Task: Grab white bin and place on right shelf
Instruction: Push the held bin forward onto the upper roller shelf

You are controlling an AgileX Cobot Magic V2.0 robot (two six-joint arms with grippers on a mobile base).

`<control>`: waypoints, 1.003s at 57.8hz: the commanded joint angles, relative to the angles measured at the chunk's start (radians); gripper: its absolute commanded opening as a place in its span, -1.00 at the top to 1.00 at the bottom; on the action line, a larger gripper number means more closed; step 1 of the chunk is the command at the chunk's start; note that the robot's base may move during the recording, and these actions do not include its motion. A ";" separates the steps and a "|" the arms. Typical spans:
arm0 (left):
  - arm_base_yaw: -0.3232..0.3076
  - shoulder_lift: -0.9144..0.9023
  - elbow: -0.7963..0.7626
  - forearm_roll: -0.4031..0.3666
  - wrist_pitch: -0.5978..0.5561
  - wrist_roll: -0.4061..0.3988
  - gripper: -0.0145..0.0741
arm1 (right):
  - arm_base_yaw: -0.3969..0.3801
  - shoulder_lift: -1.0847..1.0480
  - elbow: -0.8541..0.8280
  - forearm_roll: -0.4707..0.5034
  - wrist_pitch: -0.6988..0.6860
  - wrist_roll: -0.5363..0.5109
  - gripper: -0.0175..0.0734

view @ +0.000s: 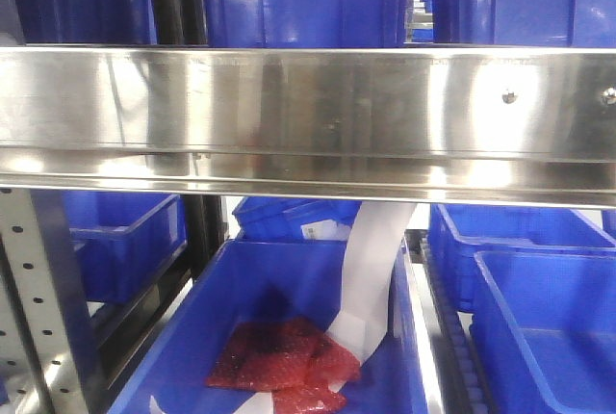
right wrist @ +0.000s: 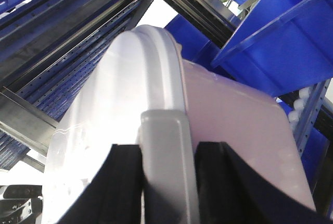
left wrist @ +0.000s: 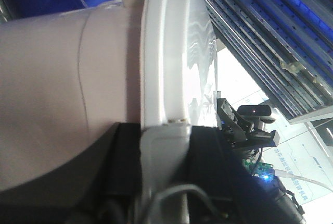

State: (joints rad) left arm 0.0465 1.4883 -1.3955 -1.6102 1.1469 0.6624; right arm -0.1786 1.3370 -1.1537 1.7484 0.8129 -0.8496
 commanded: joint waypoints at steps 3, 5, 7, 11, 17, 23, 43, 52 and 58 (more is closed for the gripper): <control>-0.018 -0.050 -0.033 -0.117 0.179 0.017 0.96 | 0.007 -0.035 -0.032 0.076 0.045 0.003 0.48; -0.018 -0.050 -0.033 -0.117 0.179 0.017 0.96 | 0.007 -0.035 -0.032 0.076 0.045 0.003 0.48; -0.018 -0.050 -0.033 -0.117 0.179 0.017 0.96 | 0.007 -0.035 -0.032 0.076 0.045 0.003 0.48; -0.018 -0.050 -0.033 -0.117 0.179 0.017 0.96 | 0.007 -0.035 -0.032 0.076 0.045 0.003 0.48; -0.018 -0.050 -0.033 -0.117 0.179 0.017 0.96 | 0.007 -0.035 -0.032 0.076 0.045 0.003 0.48; -0.018 -0.050 -0.033 -0.117 0.179 0.017 0.96 | 0.007 -0.035 -0.032 0.076 0.045 0.003 0.48; -0.018 -0.050 -0.033 -0.119 0.130 0.017 0.96 | 0.007 -0.035 -0.032 0.080 0.045 0.003 0.48; -0.018 -0.050 -0.033 -0.117 0.044 0.031 0.96 | 0.017 -0.035 -0.032 0.134 0.059 0.003 0.48; -0.018 -0.048 -0.033 -0.113 -0.018 0.081 0.96 | 0.052 -0.024 -0.034 0.148 0.050 0.002 0.48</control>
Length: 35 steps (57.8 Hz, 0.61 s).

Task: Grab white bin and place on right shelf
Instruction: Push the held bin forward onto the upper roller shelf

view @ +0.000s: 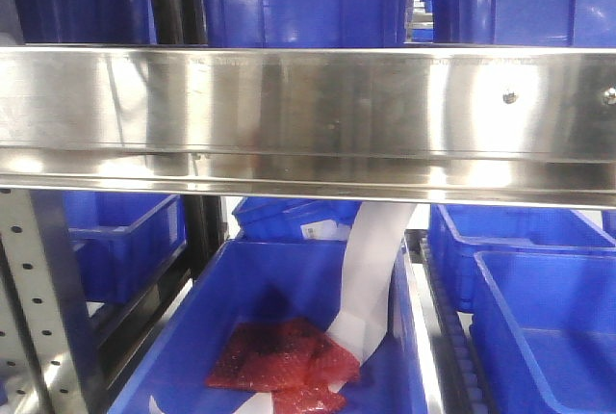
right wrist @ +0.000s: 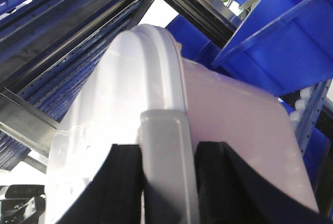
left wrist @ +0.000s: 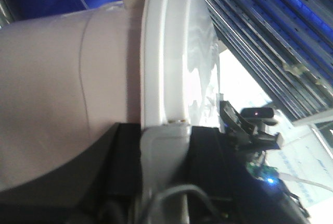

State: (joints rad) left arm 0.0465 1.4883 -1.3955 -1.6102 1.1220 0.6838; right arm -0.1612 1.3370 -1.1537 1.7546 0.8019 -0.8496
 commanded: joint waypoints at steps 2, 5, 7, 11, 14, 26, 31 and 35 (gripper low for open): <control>-0.018 -0.041 -0.033 -0.113 -0.009 0.059 0.96 | 0.048 -0.016 -0.035 0.142 0.060 0.002 0.48; -0.018 -0.034 -0.033 -0.115 -0.023 0.061 0.96 | 0.065 0.000 -0.035 0.142 0.060 0.001 0.48; -0.018 -0.025 -0.033 -0.110 -0.031 0.067 0.96 | 0.074 0.014 -0.035 0.142 0.060 0.001 0.48; -0.018 -0.007 -0.033 -0.106 -0.031 0.079 0.96 | 0.082 0.041 -0.035 0.142 0.067 -0.002 0.48; -0.018 0.008 -0.033 -0.106 -0.029 0.079 0.96 | 0.082 0.065 -0.035 0.142 0.073 -0.004 0.48; -0.018 0.062 -0.033 -0.065 -0.022 0.084 0.95 | 0.082 0.130 -0.035 0.142 0.086 -0.052 0.48; -0.018 0.075 -0.033 -0.042 -0.022 0.093 0.94 | 0.082 0.150 -0.035 0.142 0.097 -0.080 0.48; -0.018 0.074 -0.033 -0.022 -0.022 0.128 0.86 | 0.082 0.157 -0.035 0.141 0.108 -0.110 0.47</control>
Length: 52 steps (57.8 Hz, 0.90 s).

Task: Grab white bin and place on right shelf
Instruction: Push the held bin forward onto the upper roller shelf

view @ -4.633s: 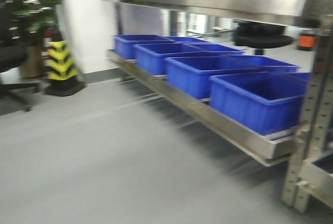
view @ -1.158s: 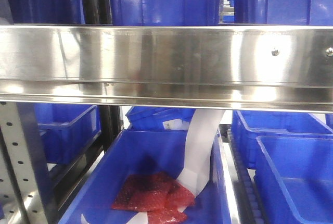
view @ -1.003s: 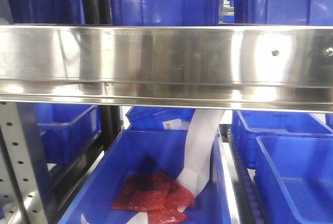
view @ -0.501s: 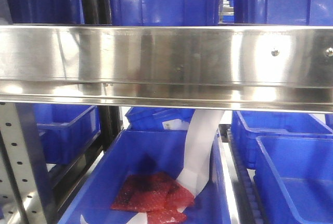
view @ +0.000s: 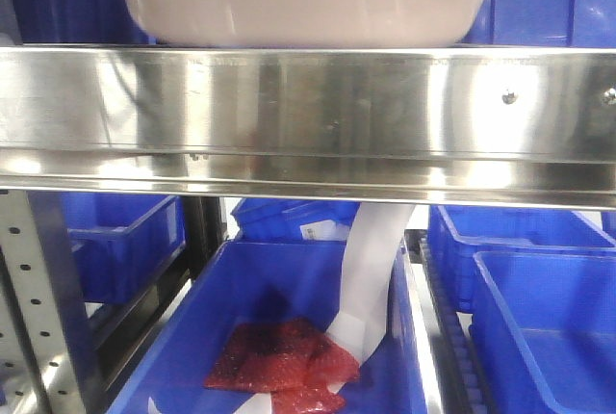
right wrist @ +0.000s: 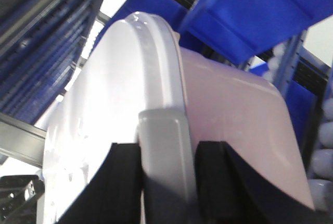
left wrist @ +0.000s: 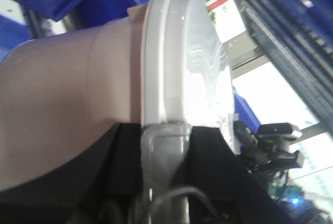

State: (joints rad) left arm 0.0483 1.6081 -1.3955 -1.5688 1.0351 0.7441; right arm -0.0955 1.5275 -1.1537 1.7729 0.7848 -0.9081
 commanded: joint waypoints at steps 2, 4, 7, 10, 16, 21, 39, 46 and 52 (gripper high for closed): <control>-0.020 -0.045 -0.033 -0.054 0.065 0.082 0.80 | 0.017 -0.032 -0.035 0.117 0.127 -0.066 0.43; -0.020 -0.045 -0.033 -0.046 0.065 0.087 0.74 | 0.017 -0.032 -0.035 0.112 0.128 -0.087 0.33; -0.020 -0.045 -0.033 -0.023 0.057 0.099 0.63 | 0.017 -0.032 -0.035 0.110 0.132 -0.117 0.15; -0.020 -0.045 -0.033 -0.010 0.054 0.117 0.50 | 0.017 -0.032 -0.035 0.110 0.131 -0.140 -0.11; -0.020 -0.045 -0.033 0.025 0.050 0.129 0.16 | 0.017 -0.032 -0.035 0.108 0.113 -0.176 -0.49; -0.020 -0.045 -0.033 0.061 0.024 0.129 -0.10 | 0.017 -0.032 -0.035 0.097 0.077 -0.197 -0.71; -0.020 -0.045 -0.033 0.178 -0.085 0.129 -0.37 | 0.016 -0.032 -0.035 0.054 -0.094 -0.308 -0.78; -0.020 -0.045 -0.033 0.215 -0.131 0.129 -0.37 | 0.016 -0.033 -0.035 0.049 -0.160 -0.372 -0.78; -0.017 -0.047 -0.051 0.247 -0.123 0.129 -0.37 | 0.012 -0.040 -0.035 0.048 -0.188 -0.399 -0.78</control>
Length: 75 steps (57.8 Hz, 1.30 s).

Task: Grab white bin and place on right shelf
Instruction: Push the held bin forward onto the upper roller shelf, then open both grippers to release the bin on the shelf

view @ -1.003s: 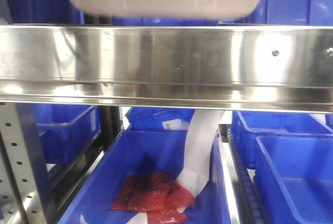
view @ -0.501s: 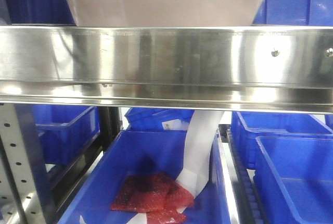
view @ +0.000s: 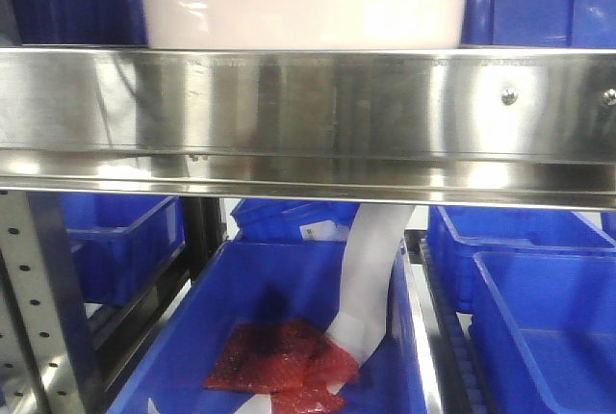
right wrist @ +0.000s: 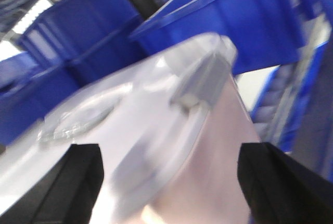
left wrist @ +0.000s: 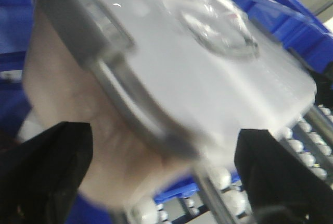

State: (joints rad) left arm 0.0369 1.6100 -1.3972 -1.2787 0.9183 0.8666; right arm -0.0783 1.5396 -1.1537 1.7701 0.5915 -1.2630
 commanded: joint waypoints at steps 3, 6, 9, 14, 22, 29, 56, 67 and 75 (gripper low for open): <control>-0.006 -0.056 -0.065 -0.024 0.013 0.007 -0.37 | -0.011 -0.064 -0.035 0.051 0.004 -0.046 -0.78; -0.006 -0.070 -0.081 -0.018 0.042 0.007 -0.37 | -0.017 -0.079 -0.035 0.044 0.014 -0.046 -0.78; -0.006 -0.091 -0.098 -0.018 0.073 0.007 -0.37 | -0.026 -0.105 -0.035 0.032 0.030 -0.046 -0.78; -0.006 -0.136 -0.122 -0.018 0.133 0.005 -0.35 | -0.034 -0.157 -0.035 0.004 0.064 -0.046 -0.78; -0.006 -0.227 -0.132 -0.018 0.231 0.003 -0.09 | -0.034 -0.272 -0.035 -0.026 0.099 -0.044 -0.59; -0.006 -0.283 -0.132 -0.018 0.328 -0.004 0.32 | -0.034 -0.366 -0.035 -0.055 0.102 -0.035 -0.13; -0.006 -0.448 -0.118 0.723 0.320 -0.506 0.94 | -0.034 -0.682 0.119 -0.620 0.045 0.289 0.46; -0.006 -0.554 -0.001 0.882 0.259 -0.557 0.94 | -0.034 -0.830 0.321 -0.916 -0.038 0.473 0.46; -0.006 -0.681 0.183 0.898 0.120 -0.555 0.94 | -0.034 -0.937 0.445 -1.057 -0.089 0.601 0.46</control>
State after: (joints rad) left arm 0.0369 1.0063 -1.2753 -0.3640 1.1660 0.3211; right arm -0.1069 0.6525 -0.7296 0.7621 0.5940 -0.7308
